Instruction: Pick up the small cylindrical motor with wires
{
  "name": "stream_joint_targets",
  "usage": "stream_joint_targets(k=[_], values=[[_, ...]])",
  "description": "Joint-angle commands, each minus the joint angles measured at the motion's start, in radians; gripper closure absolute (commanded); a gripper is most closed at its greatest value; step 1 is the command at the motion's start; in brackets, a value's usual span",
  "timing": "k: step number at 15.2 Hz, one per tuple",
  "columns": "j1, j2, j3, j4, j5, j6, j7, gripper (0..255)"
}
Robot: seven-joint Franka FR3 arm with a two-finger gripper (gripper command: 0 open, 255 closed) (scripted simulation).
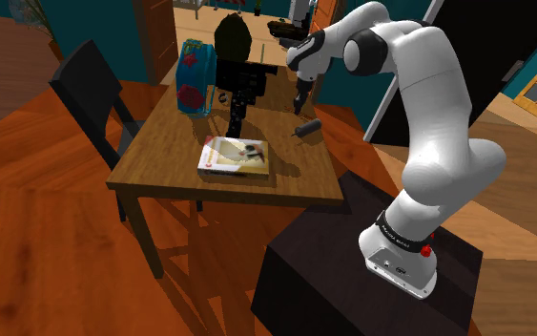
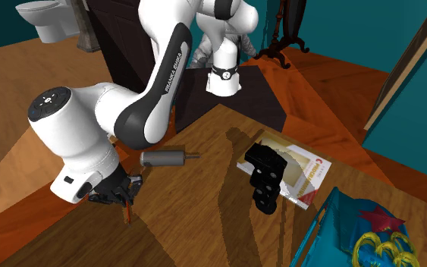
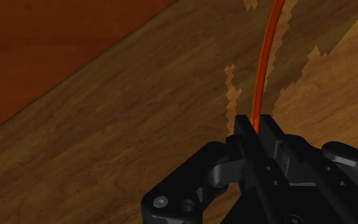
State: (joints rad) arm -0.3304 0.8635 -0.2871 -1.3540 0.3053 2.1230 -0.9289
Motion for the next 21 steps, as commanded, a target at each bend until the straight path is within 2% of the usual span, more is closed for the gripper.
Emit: stream_joint_targets(k=[1,4,21], values=[[0.001,0.005,0.003,-0.002,0.001,-0.002,0.000,255],[0.003,0.003,0.003,-0.007,0.001,0.001,0.001,255],[0.015,-0.109,-0.021,0.012,-0.028,-0.127,0.020,255]])
